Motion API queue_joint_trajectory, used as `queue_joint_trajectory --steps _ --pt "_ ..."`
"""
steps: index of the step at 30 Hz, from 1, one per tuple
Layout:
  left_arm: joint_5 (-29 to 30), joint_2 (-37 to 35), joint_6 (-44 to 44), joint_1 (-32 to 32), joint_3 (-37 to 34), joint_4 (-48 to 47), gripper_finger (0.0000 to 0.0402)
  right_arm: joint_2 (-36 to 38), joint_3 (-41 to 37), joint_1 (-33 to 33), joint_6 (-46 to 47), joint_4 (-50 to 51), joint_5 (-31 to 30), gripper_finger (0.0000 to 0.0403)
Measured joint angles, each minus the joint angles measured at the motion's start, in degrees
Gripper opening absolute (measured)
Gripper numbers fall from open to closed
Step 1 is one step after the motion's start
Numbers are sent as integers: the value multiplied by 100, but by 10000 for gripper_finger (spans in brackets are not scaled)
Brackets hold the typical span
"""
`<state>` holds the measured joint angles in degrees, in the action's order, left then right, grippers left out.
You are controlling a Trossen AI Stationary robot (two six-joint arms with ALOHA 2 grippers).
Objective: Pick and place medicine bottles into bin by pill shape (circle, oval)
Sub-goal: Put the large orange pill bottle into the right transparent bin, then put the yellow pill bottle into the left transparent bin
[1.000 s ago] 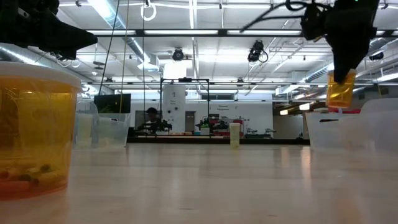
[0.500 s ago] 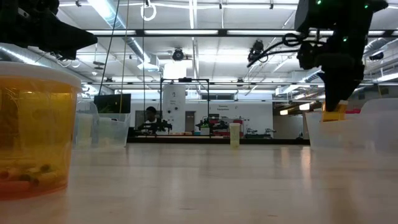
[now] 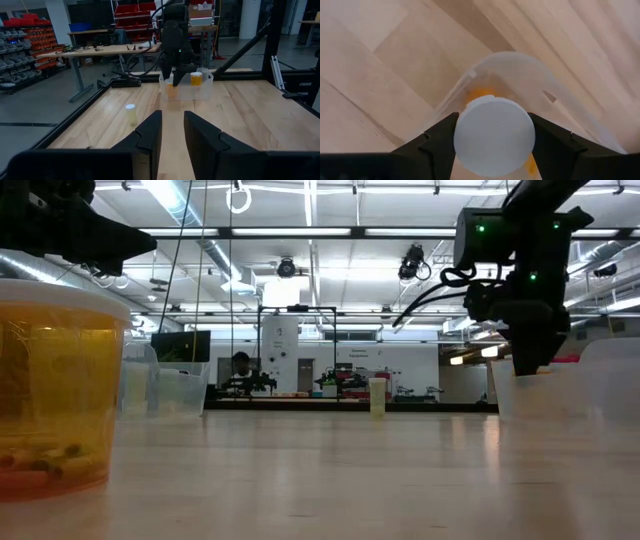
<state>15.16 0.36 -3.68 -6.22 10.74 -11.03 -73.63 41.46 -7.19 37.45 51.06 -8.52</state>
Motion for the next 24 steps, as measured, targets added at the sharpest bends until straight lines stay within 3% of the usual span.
queue_joint_trajectory --steps 11,24 --pt "0 -1 0 -1 0 0 84 76 73 -71 -4 14 -62 267" --pt "0 0 2 0 0 0 83 99 1178 -38 -5 946 -544 269"
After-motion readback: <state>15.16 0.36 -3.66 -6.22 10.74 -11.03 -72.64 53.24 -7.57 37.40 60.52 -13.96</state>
